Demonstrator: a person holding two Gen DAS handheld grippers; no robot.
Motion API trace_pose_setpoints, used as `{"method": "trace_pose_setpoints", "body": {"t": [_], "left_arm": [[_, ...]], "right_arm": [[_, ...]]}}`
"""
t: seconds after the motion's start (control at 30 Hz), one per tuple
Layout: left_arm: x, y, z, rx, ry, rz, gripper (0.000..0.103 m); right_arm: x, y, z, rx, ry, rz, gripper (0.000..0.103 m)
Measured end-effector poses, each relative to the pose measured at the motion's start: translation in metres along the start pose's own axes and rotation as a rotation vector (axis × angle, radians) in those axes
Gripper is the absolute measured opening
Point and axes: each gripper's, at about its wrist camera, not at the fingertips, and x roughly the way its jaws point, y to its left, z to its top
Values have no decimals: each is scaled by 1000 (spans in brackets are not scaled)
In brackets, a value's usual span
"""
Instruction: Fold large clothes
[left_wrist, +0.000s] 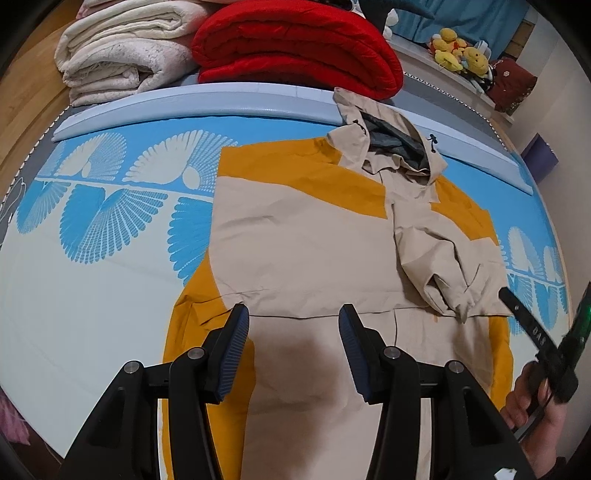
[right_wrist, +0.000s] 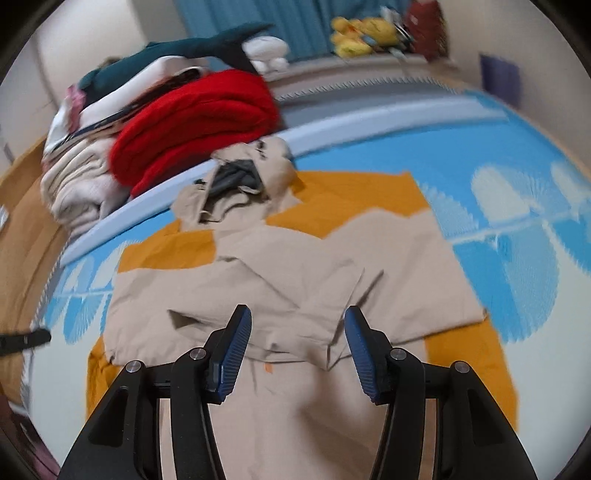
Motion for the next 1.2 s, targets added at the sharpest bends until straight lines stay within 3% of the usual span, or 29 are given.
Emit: {"method": "trace_pose_setpoints", "body": {"t": [0.2,0.53,0.63,0.83,0.9,0.93,0.97,1.03,1.2], "left_arm": [[8,6,5,-39,6,7,46],[19,-4,6,-22,27,-4,46],[22,-7,5,-19,34,-3,46],[27,-17,3,-7,37,-22,46],[28,-16,3,-13,38,-25,46],[30,-16,3,-13,38,-27,46],[32,-16,3,-12,41,-26,46],[34,-15,2,-17,46,-23,46],[37,-13,1,-12,46,-25,46]], "right_arm": [[14,-22,16,124,-9,27,54],[75,-65,-13,460,202,61,54],[87,-65,-22,495,242,92,54],[92,-53,-30,474,252,69,54],[90,-47,-29,446,245,60,41],[89,-43,-27,430,240,56,26],[87,-40,-26,412,235,50,18],[80,-31,-22,375,207,43,6],[50,-5,-4,250,64,35,2]]}}
